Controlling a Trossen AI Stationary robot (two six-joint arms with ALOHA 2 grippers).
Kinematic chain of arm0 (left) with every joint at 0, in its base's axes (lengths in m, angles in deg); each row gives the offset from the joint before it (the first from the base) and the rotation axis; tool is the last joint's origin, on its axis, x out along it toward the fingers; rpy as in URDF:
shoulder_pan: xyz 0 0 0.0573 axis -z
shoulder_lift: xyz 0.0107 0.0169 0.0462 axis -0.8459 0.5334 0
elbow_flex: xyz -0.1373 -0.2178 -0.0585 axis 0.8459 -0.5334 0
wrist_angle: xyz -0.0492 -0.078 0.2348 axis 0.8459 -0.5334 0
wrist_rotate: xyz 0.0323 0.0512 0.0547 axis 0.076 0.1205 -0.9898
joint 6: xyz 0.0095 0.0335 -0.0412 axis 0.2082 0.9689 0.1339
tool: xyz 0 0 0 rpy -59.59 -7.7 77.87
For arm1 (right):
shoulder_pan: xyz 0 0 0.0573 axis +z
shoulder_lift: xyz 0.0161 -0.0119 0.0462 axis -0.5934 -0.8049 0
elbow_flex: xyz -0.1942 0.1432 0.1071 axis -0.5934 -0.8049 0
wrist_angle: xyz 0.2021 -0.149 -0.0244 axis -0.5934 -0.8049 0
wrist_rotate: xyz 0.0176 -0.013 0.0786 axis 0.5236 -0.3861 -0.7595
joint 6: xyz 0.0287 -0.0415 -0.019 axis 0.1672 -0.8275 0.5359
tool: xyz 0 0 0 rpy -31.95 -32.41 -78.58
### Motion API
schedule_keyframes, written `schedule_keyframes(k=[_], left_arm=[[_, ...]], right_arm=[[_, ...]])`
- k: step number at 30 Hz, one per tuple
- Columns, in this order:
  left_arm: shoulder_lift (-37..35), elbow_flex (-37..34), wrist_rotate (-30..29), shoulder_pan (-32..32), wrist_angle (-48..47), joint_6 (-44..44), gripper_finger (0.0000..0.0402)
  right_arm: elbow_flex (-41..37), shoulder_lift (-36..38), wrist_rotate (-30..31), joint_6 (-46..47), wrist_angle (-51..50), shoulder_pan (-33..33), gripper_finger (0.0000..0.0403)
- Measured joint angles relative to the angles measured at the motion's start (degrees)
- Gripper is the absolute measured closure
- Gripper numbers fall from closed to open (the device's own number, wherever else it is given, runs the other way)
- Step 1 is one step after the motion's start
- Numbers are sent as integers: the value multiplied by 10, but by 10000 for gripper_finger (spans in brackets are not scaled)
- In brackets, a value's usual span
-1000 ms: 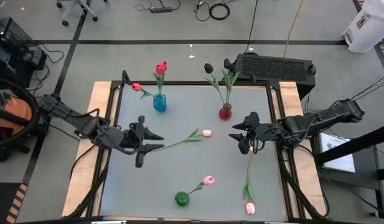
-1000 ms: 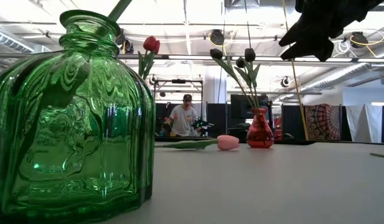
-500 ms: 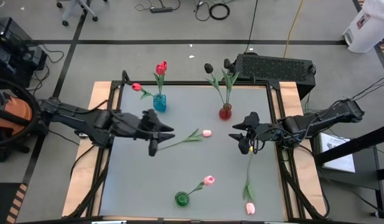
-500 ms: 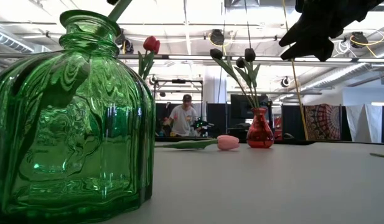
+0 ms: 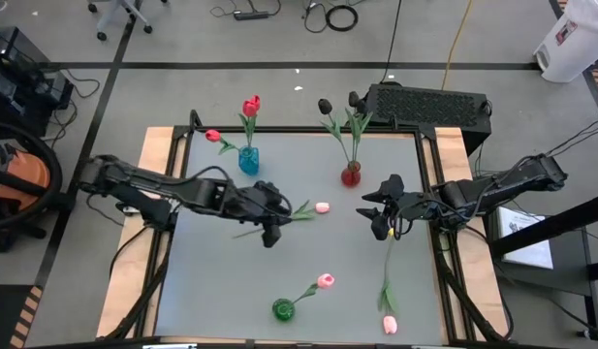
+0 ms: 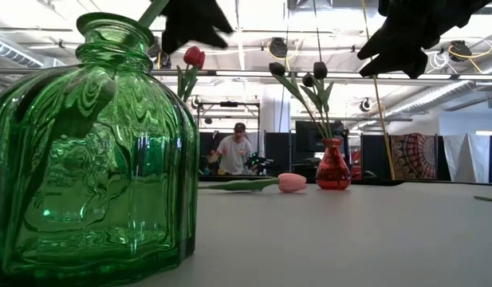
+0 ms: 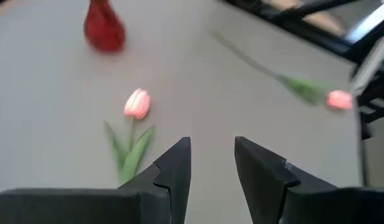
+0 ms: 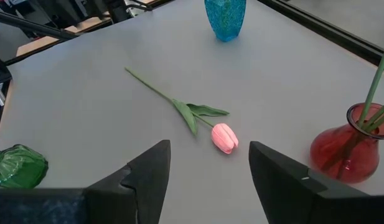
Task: Sort flowers into vase by color
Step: Put the top pink tulip into the green vase
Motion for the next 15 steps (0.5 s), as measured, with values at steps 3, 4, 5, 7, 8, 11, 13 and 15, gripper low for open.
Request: schedule_keyframes(k=[3, 4, 5, 7, 8, 11, 13, 15], left_arm=[[26, 0, 2, -10, -14, 0, 272], [35, 0, 7, -14, -21, 0, 272], [43, 0, 14, -18, -28, 0, 272], [61, 0, 28, -23, -32, 0, 272], [69, 0, 35, -26, -38, 0, 272], [95, 0, 52, -31, -41, 1, 272], [111, 0, 63, -34, -42, 4, 272], [125, 0, 69, -35, -42, 5, 272]], right_arm=[[0, 0, 0, 0, 0, 0, 193], [0, 0, 0, 0, 0, 0, 193], [0, 0, 0, 0, 0, 0, 193], [0, 0, 0, 0, 0, 0, 193], [0, 0, 0, 0, 0, 0, 193], [0, 0, 0, 0, 0, 0, 193], [0, 0, 0, 0, 0, 0, 193], [0, 0, 0, 0, 0, 0, 193]])
